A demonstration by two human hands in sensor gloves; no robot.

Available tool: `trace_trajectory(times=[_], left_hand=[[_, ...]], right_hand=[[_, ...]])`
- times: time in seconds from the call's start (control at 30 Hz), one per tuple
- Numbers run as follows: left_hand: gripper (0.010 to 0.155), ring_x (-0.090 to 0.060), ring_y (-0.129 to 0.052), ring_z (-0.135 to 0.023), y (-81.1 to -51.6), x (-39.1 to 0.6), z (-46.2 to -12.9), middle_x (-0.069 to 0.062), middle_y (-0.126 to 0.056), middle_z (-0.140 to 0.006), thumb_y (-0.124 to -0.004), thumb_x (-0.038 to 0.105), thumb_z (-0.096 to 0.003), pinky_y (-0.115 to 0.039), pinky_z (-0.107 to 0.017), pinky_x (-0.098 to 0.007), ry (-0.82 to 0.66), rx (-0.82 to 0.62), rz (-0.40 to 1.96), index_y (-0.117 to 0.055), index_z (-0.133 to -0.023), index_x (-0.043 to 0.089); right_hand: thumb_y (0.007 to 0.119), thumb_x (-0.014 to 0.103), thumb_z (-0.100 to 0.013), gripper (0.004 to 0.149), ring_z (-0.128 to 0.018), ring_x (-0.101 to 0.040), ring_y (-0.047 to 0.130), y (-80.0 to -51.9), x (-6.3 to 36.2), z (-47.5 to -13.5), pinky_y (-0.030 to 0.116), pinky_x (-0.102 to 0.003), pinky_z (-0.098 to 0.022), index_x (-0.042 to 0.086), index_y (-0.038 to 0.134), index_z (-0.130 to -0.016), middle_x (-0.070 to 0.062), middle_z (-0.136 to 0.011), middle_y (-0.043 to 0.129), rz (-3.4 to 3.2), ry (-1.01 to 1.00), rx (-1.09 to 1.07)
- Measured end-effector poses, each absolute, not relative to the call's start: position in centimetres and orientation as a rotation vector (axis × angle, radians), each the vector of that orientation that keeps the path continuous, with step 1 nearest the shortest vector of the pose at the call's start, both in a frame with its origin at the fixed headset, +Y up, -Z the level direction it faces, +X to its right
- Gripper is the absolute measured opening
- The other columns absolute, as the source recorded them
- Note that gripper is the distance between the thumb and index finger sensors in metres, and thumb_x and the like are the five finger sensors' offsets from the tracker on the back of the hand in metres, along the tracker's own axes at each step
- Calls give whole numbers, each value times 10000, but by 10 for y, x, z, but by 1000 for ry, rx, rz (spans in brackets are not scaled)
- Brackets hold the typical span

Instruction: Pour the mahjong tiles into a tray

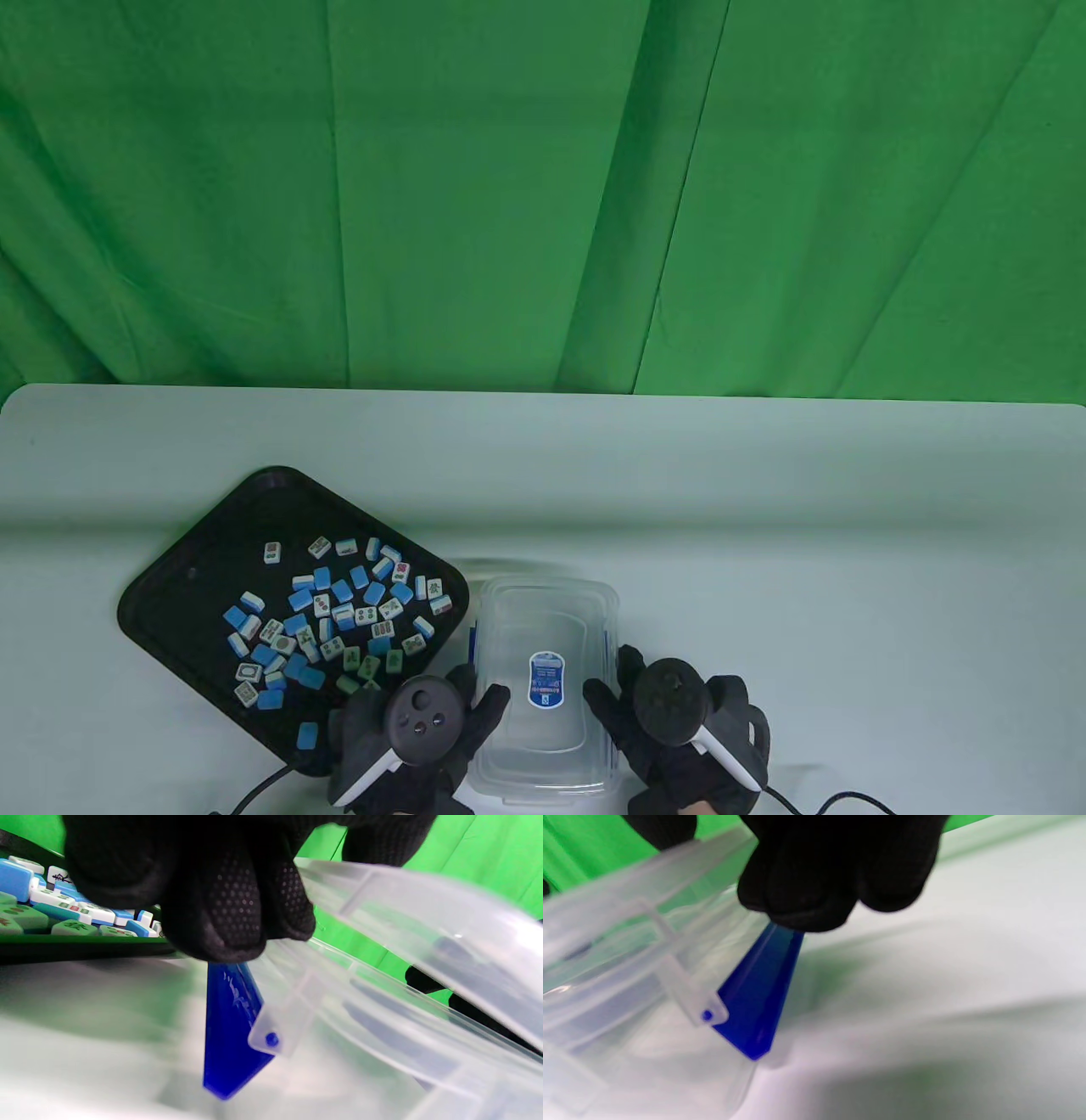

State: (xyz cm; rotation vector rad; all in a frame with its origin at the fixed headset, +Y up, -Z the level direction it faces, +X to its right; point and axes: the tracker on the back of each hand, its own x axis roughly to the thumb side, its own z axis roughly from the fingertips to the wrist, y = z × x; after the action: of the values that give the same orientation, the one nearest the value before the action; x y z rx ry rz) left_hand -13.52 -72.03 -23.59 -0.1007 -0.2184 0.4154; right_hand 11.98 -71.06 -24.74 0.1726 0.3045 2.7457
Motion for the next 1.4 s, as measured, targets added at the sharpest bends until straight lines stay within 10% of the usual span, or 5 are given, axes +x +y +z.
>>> trace_trajectory(times=[1.4], left_hand=[[640, -235, -1055, -364, -731, -139, -245, -53, -1033, -546, -612, 499, -652, -873, -275, -409, -171, -197, 366, -809, -984, -12]], right_hand=[[524, 594, -678, 738, -519, -193, 954, -724, 113, -253, 846, -379, -474, 34, 527, -1159, -16, -755, 895, 2795, 358, 153]])
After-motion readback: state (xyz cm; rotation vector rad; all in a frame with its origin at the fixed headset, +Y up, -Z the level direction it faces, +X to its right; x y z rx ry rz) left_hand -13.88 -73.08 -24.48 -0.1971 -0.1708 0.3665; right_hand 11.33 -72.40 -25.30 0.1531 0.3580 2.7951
